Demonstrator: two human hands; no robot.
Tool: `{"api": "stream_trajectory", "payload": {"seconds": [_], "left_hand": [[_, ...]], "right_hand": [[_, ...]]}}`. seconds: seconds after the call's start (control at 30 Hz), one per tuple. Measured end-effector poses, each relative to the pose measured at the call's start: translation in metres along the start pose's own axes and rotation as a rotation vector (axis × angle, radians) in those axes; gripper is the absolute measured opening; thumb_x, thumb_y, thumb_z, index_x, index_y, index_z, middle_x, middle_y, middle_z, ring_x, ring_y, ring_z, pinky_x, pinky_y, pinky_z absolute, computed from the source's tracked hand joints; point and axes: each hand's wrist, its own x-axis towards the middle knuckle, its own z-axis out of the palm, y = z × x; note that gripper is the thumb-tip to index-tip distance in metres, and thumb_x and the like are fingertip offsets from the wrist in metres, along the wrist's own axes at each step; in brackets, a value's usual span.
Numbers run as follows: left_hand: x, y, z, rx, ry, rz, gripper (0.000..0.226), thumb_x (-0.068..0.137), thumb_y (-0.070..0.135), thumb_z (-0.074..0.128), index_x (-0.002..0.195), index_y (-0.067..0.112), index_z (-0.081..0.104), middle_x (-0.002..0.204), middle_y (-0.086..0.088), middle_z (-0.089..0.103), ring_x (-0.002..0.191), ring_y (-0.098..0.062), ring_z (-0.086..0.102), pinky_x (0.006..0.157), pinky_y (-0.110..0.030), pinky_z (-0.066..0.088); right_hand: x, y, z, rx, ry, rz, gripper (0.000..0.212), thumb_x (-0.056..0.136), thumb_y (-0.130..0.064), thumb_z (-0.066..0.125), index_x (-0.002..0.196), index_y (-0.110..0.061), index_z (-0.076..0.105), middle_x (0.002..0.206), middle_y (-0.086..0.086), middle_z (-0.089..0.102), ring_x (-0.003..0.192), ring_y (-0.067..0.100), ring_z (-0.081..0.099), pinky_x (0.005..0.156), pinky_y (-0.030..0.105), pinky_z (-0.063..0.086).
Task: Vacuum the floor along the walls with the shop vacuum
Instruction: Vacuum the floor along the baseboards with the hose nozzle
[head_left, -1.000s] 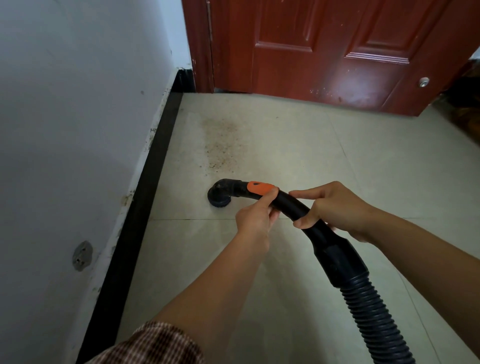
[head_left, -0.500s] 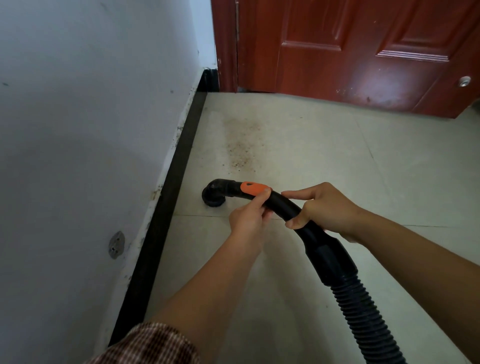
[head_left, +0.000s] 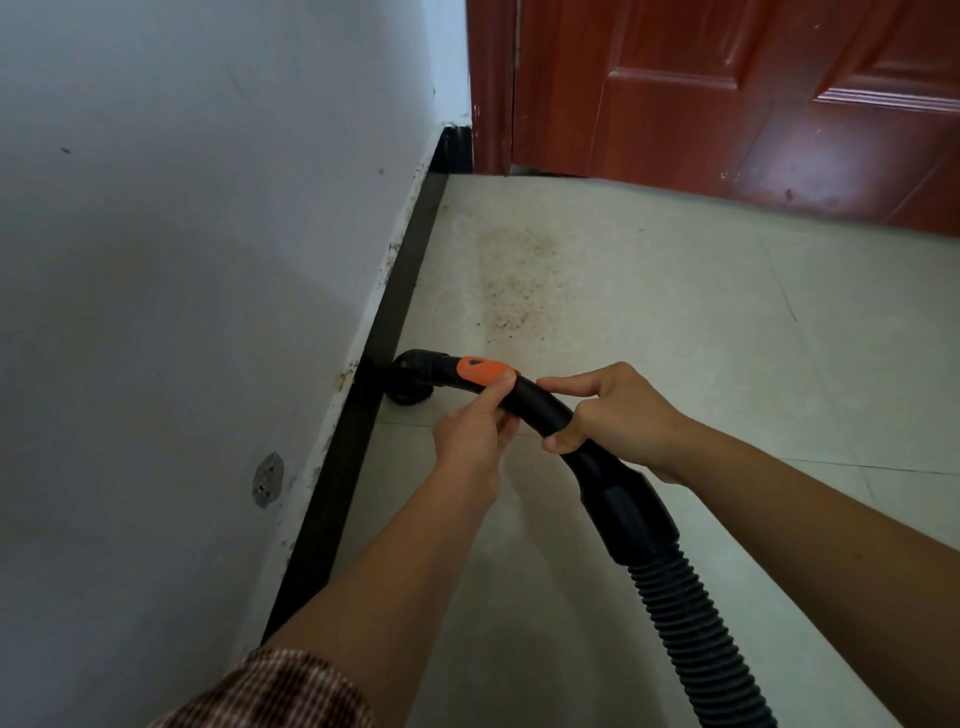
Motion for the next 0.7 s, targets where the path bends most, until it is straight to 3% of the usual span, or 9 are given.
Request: {"api": "stream_trajectory", "payload": {"seconds": [0.23,0.43,0.57,0.7], "left_hand": [[-0.014,-0.008,-0.005,-0.037,0.048,-0.007,0.026,0.086,0.014,0.073,0.109,0.006,0.067,0.103,-0.008,0.074,0.089,-0.011,0.072,0.076,-0.017,0.055],[-0.025,-0.013,-0.010,-0.048,0.061,-0.005,0.027,0.087,0.012,0.071,0.111,0.004,0.065,0.105,-0.009,0.073,0.090,-0.011,0.072,0.073,-0.017,0.055],[-0.023,-0.011,-0.004,0.020,-0.024,-0.026,0.034,0.091,0.016,0.066,0.122,0.003,0.061,0.117,-0.012,0.069,0.098,-0.011,0.068,0.079,-0.019,0.053],[-0.015,-0.013,0.011,0.051,-0.094,-0.053,0.037,0.093,0.016,0.064,0.126,0.000,0.059,0.120,-0.013,0.068,0.104,-0.013,0.066,0.088,-0.021,0.051]], "right_hand": [[-0.007,0.001,-0.006,-0.042,-0.072,0.013,0.061,0.069,0.006,0.077,0.121,-0.026,0.070,0.067,-0.019,0.072,0.058,0.001,0.067,0.052,0.010,0.048],[-0.014,0.003,-0.006,-0.064,-0.114,0.010,0.062,0.069,0.008,0.076,0.122,-0.024,0.070,0.066,-0.018,0.072,0.056,0.000,0.067,0.053,0.011,0.049],[-0.018,0.006,-0.007,-0.074,-0.061,0.007,0.065,0.068,0.002,0.079,0.125,-0.029,0.068,0.085,-0.011,0.073,0.079,0.012,0.069,0.067,0.021,0.051],[-0.021,0.011,-0.013,-0.072,0.014,-0.003,0.067,0.068,-0.002,0.081,0.127,-0.031,0.066,0.100,-0.001,0.073,0.085,0.018,0.068,0.072,0.025,0.051]]}}
